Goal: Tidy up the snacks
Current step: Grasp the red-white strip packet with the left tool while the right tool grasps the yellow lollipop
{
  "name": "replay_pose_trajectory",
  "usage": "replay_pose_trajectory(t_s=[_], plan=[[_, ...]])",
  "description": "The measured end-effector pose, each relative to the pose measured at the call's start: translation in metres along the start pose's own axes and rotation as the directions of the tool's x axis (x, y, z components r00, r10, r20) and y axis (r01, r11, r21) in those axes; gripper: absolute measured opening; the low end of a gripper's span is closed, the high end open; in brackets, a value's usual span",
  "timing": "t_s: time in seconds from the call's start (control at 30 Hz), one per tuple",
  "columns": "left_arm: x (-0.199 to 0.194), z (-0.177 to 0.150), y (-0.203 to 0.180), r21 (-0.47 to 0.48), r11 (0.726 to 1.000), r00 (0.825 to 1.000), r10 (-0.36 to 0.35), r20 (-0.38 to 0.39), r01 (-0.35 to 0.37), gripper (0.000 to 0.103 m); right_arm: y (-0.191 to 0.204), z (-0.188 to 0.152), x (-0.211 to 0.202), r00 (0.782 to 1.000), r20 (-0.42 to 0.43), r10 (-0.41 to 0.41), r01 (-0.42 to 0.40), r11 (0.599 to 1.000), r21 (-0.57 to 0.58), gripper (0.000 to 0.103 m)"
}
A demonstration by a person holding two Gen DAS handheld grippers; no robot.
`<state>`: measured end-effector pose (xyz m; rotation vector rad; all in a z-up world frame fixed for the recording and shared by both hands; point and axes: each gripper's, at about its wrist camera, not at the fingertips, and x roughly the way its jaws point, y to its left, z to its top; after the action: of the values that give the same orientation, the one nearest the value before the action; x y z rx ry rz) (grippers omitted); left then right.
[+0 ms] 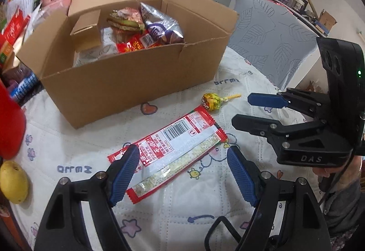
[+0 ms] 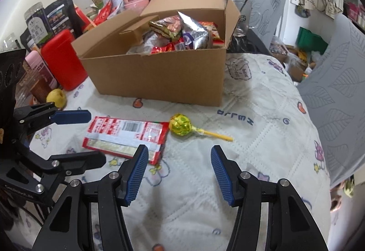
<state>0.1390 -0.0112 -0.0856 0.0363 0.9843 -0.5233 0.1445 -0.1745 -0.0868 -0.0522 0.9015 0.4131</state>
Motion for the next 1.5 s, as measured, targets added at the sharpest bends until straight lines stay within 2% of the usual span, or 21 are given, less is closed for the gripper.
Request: replay_pose_trajectory(t_s=[0.23,0.43,0.5,0.57,0.6,0.73,0.93,0.97,1.07,1.13,1.2,1.37,1.5], plan=[[0.013,0.008,0.010,-0.006,1.000,1.000,-0.018,-0.019,0.018,0.079,-0.007,0.018,0.028,0.998,-0.041,0.045,-0.047,0.997,-0.062,0.057],[0.027,0.010,0.013,0.027,1.000,0.998,0.006,-0.066,-0.005,0.079,-0.009,0.026,0.045,0.994,-0.090,0.070,-0.080,0.991,-0.110,0.057],[0.029,0.009,0.012,0.050,0.999,0.997,0.021,-0.073,-0.017,0.079,-0.009,0.026,0.047,0.993,-0.098,0.067,-0.079,0.990,-0.115,0.046],[0.031,0.007,0.007,0.087,0.996,0.996,0.043,-0.079,-0.036,0.079,-0.011,0.026,0.045,0.993,-0.092,0.079,-0.089,0.990,-0.111,0.030],[0.032,0.007,0.005,0.105,0.993,0.995,0.055,-0.084,-0.046,0.079,-0.012,0.025,0.043,0.992,-0.094,0.087,-0.097,0.989,-0.109,0.026],[0.035,0.003,-0.005,0.160,0.985,0.992,0.074,-0.106,-0.056,0.079,-0.013,0.018,0.036,0.993,-0.095,0.068,-0.079,0.990,-0.116,0.026],[0.039,0.000,-0.014,0.245,0.965,0.986,0.120,-0.118,-0.088,0.082,-0.022,0.005,0.018,0.993,-0.086,0.076,-0.081,0.995,-0.055,0.026],[0.041,0.000,-0.013,0.246,0.965,0.986,0.119,-0.117,-0.087,0.085,-0.024,0.003,0.015,0.993,-0.086,0.078,-0.082,0.995,-0.050,0.026],[0.044,0.003,-0.006,0.190,0.979,0.988,0.093,-0.121,-0.069,0.085,-0.023,-0.002,0.007,0.993,-0.084,0.083,-0.085,0.996,-0.030,0.026],[0.042,0.003,-0.005,0.165,0.982,0.988,0.109,-0.109,-0.090,0.078,-0.022,-0.007,0.002,0.993,-0.080,0.082,-0.083,0.996,-0.014,0.026],[0.038,0.001,-0.002,0.168,0.979,0.986,0.130,-0.103,-0.111,0.063,-0.023,-0.012,-0.003,0.994,-0.078,0.076,-0.076,0.997,0.002,0.026],[0.030,-0.010,-0.011,0.136,0.979,0.979,0.167,-0.120,-0.150,0.058,-0.023,-0.022,-0.018,0.994,-0.063,0.088,-0.086,0.996,0.036,0.026],[0.019,-0.024,-0.021,0.116,0.978,0.972,0.191,-0.138,-0.176,0.057,-0.015,-0.028,-0.027,0.995,-0.049,0.088,-0.086,0.995,0.044,0.026]])
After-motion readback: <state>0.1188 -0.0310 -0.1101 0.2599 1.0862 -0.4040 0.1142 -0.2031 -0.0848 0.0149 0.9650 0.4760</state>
